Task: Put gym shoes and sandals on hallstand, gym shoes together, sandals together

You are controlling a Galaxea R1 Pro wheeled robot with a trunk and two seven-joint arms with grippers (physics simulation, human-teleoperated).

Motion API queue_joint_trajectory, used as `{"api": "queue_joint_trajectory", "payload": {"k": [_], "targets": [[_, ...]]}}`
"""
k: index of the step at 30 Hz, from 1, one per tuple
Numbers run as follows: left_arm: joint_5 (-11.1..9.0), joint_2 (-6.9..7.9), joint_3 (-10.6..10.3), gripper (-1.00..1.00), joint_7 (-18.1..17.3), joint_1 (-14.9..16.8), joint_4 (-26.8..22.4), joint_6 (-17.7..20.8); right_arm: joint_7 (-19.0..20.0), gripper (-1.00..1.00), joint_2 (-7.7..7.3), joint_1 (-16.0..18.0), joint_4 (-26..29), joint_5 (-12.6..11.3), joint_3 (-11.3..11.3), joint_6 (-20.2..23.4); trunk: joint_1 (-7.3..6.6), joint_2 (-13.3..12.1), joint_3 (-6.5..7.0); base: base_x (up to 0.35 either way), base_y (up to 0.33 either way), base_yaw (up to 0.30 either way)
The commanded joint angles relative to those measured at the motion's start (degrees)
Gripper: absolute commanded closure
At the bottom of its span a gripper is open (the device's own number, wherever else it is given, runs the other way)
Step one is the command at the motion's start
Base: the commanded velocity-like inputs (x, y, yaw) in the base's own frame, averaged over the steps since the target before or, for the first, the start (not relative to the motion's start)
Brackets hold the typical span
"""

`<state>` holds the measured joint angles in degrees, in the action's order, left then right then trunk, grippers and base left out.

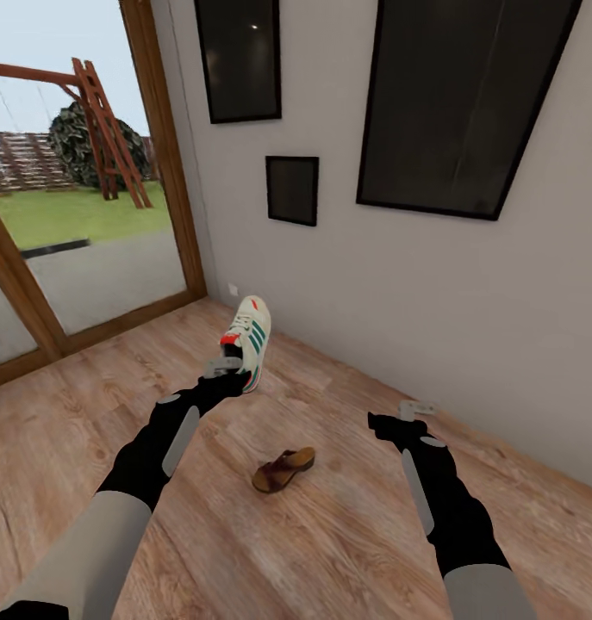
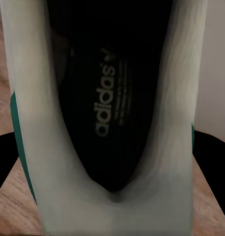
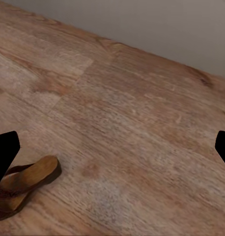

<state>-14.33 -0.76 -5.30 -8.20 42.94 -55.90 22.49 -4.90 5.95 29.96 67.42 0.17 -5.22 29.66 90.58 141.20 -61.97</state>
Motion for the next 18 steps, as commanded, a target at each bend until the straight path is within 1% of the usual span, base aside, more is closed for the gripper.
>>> {"api": "queue_joint_trajectory", "payload": {"k": [1, 18], "targets": [[-0.32, -0.02, 0.03, 1.0, 0.03, 0.04, -0.04, 0.36, -0.11, -1.0, 0.02, 0.01, 0.08, 0.01, -0.06, 0.28, -0.01, 0.02, -0.05, 0.016, -0.277, 0.297], [-0.35, -0.03, 0.03, 1.0, 0.03, 0.04, 0.0, 0.36, -0.11, -1.0, 0.02, 0.01, 0.16, 0.01, -0.11, 0.23, -0.01, 0.02, -0.05, 0.001, -0.284, 0.297]]}}
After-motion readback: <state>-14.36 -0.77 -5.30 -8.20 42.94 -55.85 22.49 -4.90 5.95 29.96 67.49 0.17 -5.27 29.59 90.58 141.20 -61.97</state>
